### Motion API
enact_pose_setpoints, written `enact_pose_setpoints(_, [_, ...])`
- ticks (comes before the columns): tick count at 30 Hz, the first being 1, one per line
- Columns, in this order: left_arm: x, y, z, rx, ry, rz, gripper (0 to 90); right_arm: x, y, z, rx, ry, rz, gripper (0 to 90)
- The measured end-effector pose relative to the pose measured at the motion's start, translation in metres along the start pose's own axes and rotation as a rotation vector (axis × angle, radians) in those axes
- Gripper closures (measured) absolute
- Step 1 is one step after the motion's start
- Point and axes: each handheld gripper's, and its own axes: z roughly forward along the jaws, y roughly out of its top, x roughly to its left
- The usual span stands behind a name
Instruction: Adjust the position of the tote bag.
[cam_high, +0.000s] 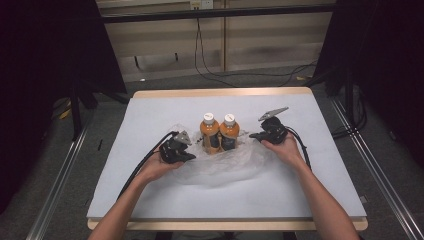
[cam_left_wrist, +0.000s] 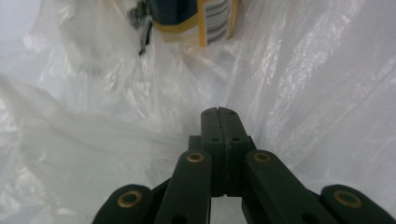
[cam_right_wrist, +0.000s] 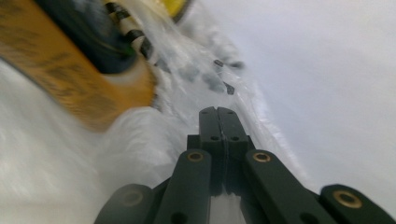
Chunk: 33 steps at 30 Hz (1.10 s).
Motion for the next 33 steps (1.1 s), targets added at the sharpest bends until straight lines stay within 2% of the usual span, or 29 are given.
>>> enact_pose_setpoints(2, [0.003,-0.002,-0.003,0.020,0.016,0.007,90.0,-0.005,-0.001,0.000,0.006,-0.018,-0.004,90.0])
enact_pose_setpoints(6, [0.008,-0.006,-0.007,0.043,0.025,0.011,90.0,-0.020,-0.006,0.000,0.039,-0.103,0.004,90.0])
enact_pose_setpoints(7, [0.008,-0.007,-0.009,0.058,0.033,0.020,90.0,-0.024,-0.008,-0.001,0.034,-0.105,0.026,90.0])
enact_pose_setpoints(9, [0.010,-0.010,-0.012,0.065,0.034,0.015,90.0,-0.031,-0.011,-0.004,0.032,-0.144,0.046,90.0])
enact_pose_setpoints(12, [0.012,-0.015,-0.015,0.057,0.039,-0.003,90.0,-0.037,-0.012,-0.006,0.027,-0.166,0.057,90.0])
enact_pose_setpoints(14, [0.009,-0.016,-0.015,0.040,0.047,-0.012,90.0,-0.036,-0.012,-0.007,0.030,-0.175,0.052,90.0])
enact_pose_setpoints(16, [0.009,-0.017,-0.015,0.030,0.042,-0.021,90.0,-0.033,-0.010,-0.009,0.010,-0.131,0.056,84.9])
enact_pose_setpoints(17, [0.009,-0.016,-0.016,0.029,0.043,-0.018,90.0,-0.031,-0.009,-0.011,-0.007,-0.123,0.051,81.4])
enact_pose_setpoints(19, [0.007,-0.014,-0.016,0.004,0.033,-0.028,90.0,-0.026,-0.003,-0.020,-0.062,-0.096,0.047,75.8])
enact_pose_setpoints(20, [0.006,-0.012,-0.017,-0.005,0.026,-0.023,90.0,-0.023,0.001,-0.027,-0.094,-0.093,0.050,70.1])
enact_pose_setpoints(24, [0.002,-0.003,-0.020,-0.048,0.013,-0.012,90.0,-0.015,0.009,-0.048,-0.159,-0.072,0.033,63.3])
enact_pose_setpoints(29, [0.000,0.014,-0.028,-0.083,0.008,0.002,90.0,0.002,0.023,-0.070,-0.215,-0.058,-0.020,63.1])
enact_pose_setpoints(33, [0.001,0.025,-0.033,-0.107,0.023,0.014,90.0,0.016,0.035,-0.078,-0.246,-0.026,-0.056,72.3])
